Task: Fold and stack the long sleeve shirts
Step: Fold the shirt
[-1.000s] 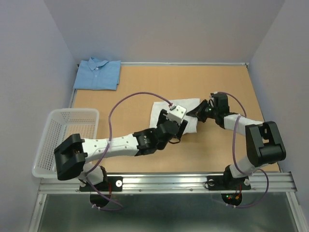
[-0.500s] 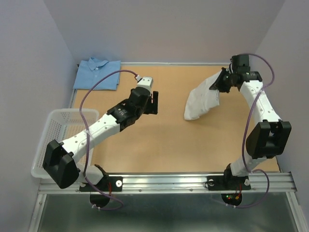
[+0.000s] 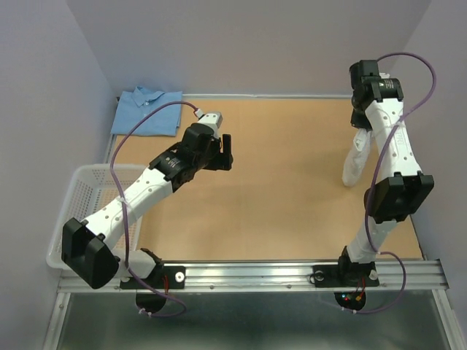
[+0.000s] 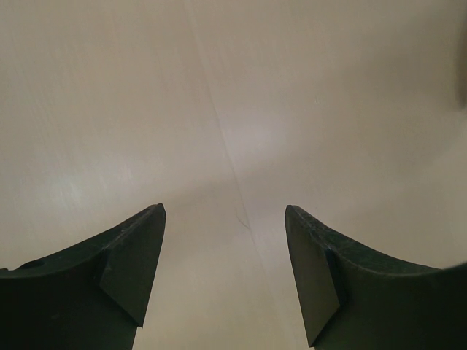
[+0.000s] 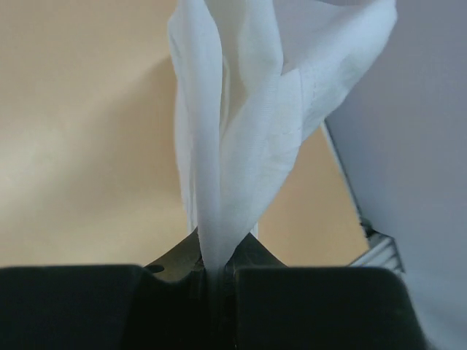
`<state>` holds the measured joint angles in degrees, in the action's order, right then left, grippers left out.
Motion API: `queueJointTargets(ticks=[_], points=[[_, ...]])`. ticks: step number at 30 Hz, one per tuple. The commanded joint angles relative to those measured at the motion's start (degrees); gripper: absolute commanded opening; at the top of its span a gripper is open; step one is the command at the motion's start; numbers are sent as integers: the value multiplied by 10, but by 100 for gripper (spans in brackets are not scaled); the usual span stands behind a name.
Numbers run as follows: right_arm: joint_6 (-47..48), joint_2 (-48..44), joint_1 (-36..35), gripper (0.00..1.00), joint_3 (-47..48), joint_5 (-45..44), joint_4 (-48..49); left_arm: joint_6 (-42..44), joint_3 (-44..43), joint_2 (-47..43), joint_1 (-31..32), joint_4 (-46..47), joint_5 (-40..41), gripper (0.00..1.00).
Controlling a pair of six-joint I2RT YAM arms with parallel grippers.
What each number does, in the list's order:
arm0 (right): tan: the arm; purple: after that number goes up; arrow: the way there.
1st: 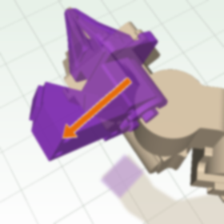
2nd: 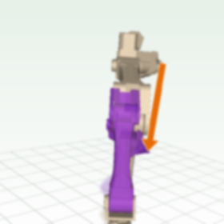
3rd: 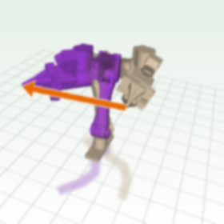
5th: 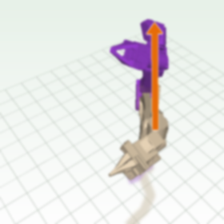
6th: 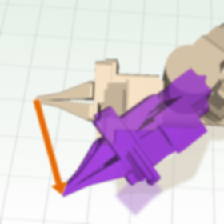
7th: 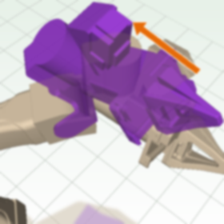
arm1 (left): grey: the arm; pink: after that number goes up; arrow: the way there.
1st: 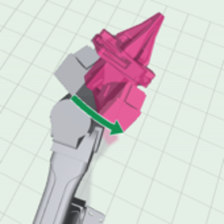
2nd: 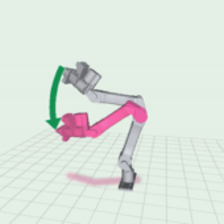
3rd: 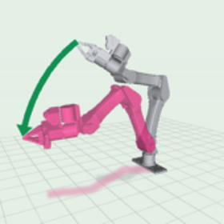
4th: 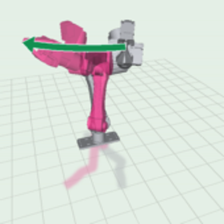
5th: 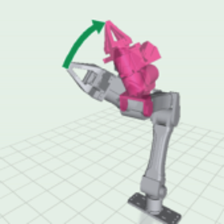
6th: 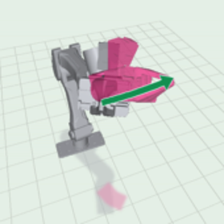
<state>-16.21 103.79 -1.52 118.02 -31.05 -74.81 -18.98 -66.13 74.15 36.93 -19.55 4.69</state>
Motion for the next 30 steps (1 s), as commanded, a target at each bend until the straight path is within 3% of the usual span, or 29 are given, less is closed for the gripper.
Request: queueJointTargets(ticks=[1,8,15,19,25,26,30], points=[[20,14,-101,1,-20,-157,-49,-3,6,-11,-7,3,-27,78],[-69,137,-232,1,-89,-176,-48,-14,30,-16,-14,7,-41,78],[-124,291,-327,1,-75,-154,-23,-30,64,-44,-17,15,-34,78],[-136,355,-371,8,-52,-141,-14,-35,74,-60,-19,14,-28,78],[-132,368,-389,48,-31,-89,14,-43,93,-74,-22,15,-20,78],[-131,365,-393,59,-31,-83,20,-45,93,-75,-22,15,-21,78],[-117,338,-406,75,-29,-21,60,-55,104,-76,-23,21,-29,78]])
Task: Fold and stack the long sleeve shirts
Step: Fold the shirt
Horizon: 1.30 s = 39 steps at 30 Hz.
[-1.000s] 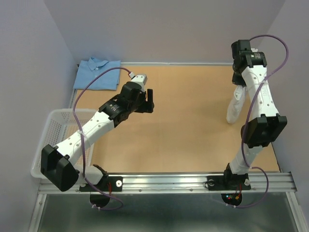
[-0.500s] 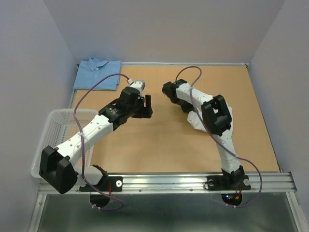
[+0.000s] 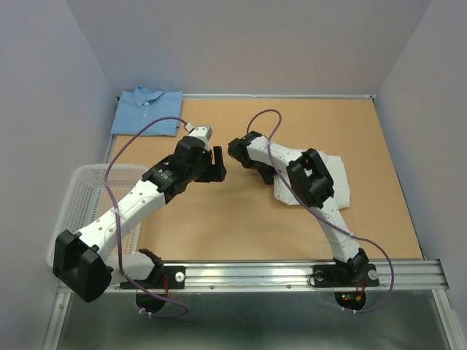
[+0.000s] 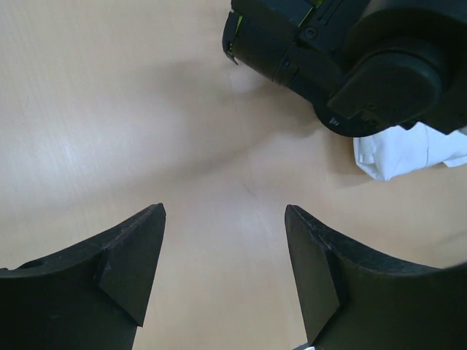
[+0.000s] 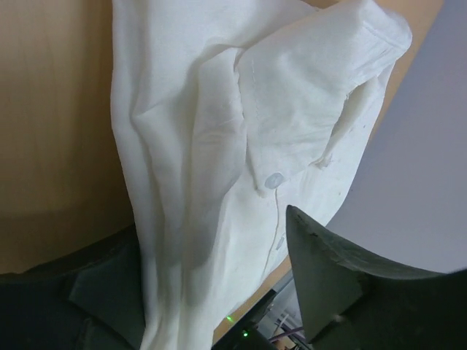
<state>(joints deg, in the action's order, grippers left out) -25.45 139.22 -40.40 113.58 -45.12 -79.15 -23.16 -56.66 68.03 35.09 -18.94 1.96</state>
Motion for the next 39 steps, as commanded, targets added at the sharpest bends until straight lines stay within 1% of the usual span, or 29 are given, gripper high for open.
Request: queueJointTargets(ticks=[1,3,5,6,7,9,10,12,14,15,17,18,19,20,21,22,23,24,25,26,27,28,30,31,32,34,36,37,39], points=[[-21,-22,-17,75,16,134,115,-15,10,-15,-5,14,-1,78],[-14,-34,-26,81,16,158,150,-19,13,-17,-5,16,2,78],[0,-47,-35,85,26,203,170,-24,16,-23,-5,16,7,78],[7,-49,-38,87,33,220,188,-25,17,-25,-5,18,8,78],[12,-52,-44,88,49,255,195,-30,19,-31,-5,18,9,78],[15,-56,-49,88,68,291,218,-38,25,-39,-5,21,11,78],[17,-61,-50,88,74,324,225,-41,27,-49,-5,26,12,78],[19,-84,-49,88,89,332,242,-47,32,-59,-5,36,15,77],[24,-107,-41,88,96,311,242,-51,34,-62,-5,44,12,77],[26,-135,-33,87,87,306,242,-51,32,-60,-5,54,8,77],[23,-176,7,86,64,304,243,-54,25,-41,-5,61,-7,77],[21,-222,24,86,24,301,246,-60,17,-32,-4,73,-34,76],[19,-245,40,85,2,293,249,-64,12,-12,-4,81,-48,75],[19,-268,77,85,-25,296,255,-67,2,0,-4,90,-73,75],[16,-318,120,85,-74,307,260,-76,-5,27,-3,105,-84,75],[15,-343,120,85,-106,311,265,-79,-12,44,-2,111,-96,75],[13,-371,164,85,-135,312,271,-82,-24,62,-1,116,-106,75],[8,-395,187,85,-163,313,283,-86,-48,81,2,123,-123,75],[1,-448,210,85,-220,317,291,-94,-63,101,5,127,-130,75],[-2,-473,251,85,-244,321,298,-98,-91,143,12,129,-144,75],[-5,-495,268,85,-273,323,312,-102,-106,164,16,130,-150,75],[-11,-539,298,85,-312,327,319,-111,-123,210,25,130,-157,75],[-18,-578,317,86,-350,324,332,-117,-169,254,33,129,-174,75],[-27,-596,322,89,-365,312,335,-120,-184,295,38,128,-174,75],[-33,-626,324,91,-395,307,338,-122,-199,316,51,126,-173,75],[-53,-652,325,94,-425,301,346,-118,-252,379,63,106,-163,75],[-67,-689,325,97,-466,308,359,-113,-307,419,79,75,-147,75],[-76,-703,324,97,-479,313,366,-112,-322,453,83,67,-141,75],[-79,-733,324,98,-511,335,384,-109,-362,478,98,52,-129,75]])
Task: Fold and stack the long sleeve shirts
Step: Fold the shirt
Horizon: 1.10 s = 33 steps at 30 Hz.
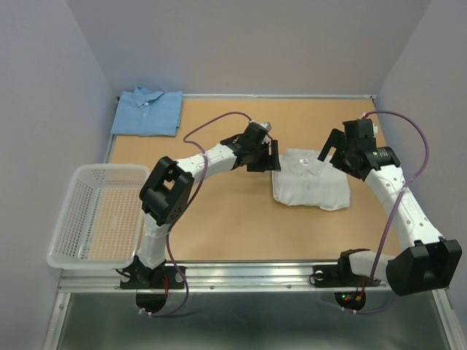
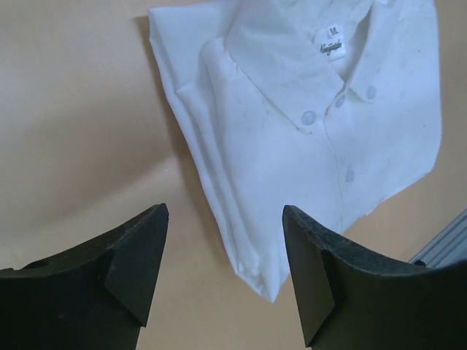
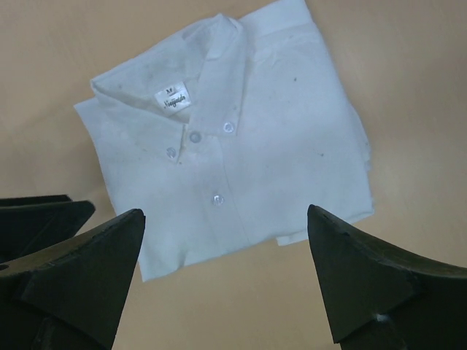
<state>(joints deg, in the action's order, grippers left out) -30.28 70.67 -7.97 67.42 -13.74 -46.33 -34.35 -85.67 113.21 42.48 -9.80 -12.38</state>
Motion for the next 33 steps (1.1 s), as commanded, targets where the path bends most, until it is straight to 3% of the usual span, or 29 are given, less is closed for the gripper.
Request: queueJointTargets(ticks=[1,4,8,10,11,13,15,25,29,33], points=[[-31,-54,1,98,-56,27,57,3,-82,37,30,-43,21,75],[-24,-67,1,98,-75,50,58,6,-117,87,41,-69,51,71],[-16,-81,1,98,-86,56,59,1,-115,107,42,-73,68,58],[-8,-84,0,98,-89,55,59,-2,-100,108,42,-66,78,44],[-7,-86,1,98,-90,53,59,-1,-88,107,42,-65,82,32],[-1,-85,0,98,-89,55,59,-4,-72,104,42,-55,86,30],[6,-82,0,98,-88,59,60,-6,-47,97,38,-44,86,9],[29,-61,0,95,-105,133,87,48,125,-8,-8,-3,91,9],[27,-50,0,90,-128,250,124,103,136,-54,-13,-22,111,12],[-11,-34,0,86,-171,389,228,122,141,-83,-17,-42,119,16]])
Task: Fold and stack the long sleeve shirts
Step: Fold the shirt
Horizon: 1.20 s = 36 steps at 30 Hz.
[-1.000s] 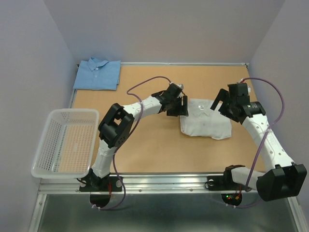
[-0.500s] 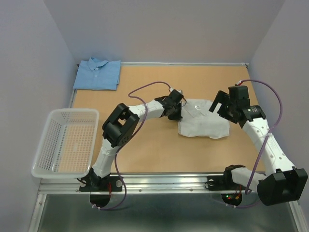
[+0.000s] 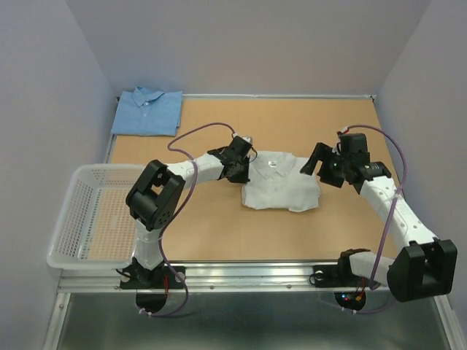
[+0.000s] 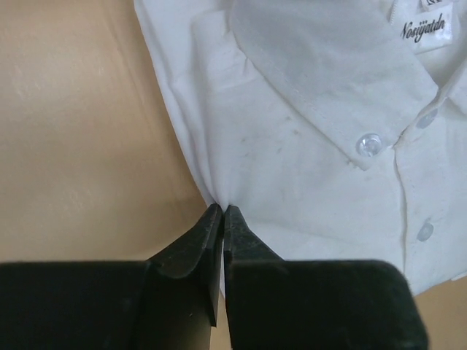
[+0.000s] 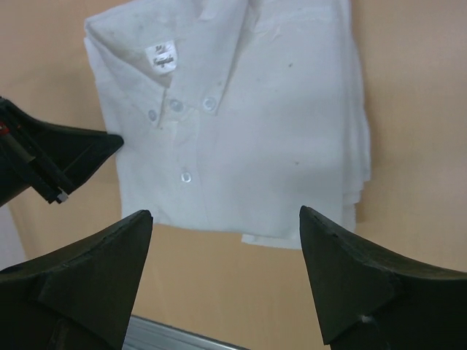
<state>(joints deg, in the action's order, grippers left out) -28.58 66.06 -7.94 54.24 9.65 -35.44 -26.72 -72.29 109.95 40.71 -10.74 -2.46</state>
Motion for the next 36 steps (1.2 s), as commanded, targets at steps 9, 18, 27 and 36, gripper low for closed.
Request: queueJointTargets(ticks=[9,18,27,36], points=[[-192,24,-1,81,-188,297,416,-11,-17,-175,1,-29,-4,65],[-266,85,36,78,-292,306,621,-89,70,-150,22,152,-175,50],[-248,173,134,76,-392,354,722,-102,139,-69,13,197,-195,36],[-157,87,154,75,-355,344,549,-77,207,-91,-50,195,-171,36]])
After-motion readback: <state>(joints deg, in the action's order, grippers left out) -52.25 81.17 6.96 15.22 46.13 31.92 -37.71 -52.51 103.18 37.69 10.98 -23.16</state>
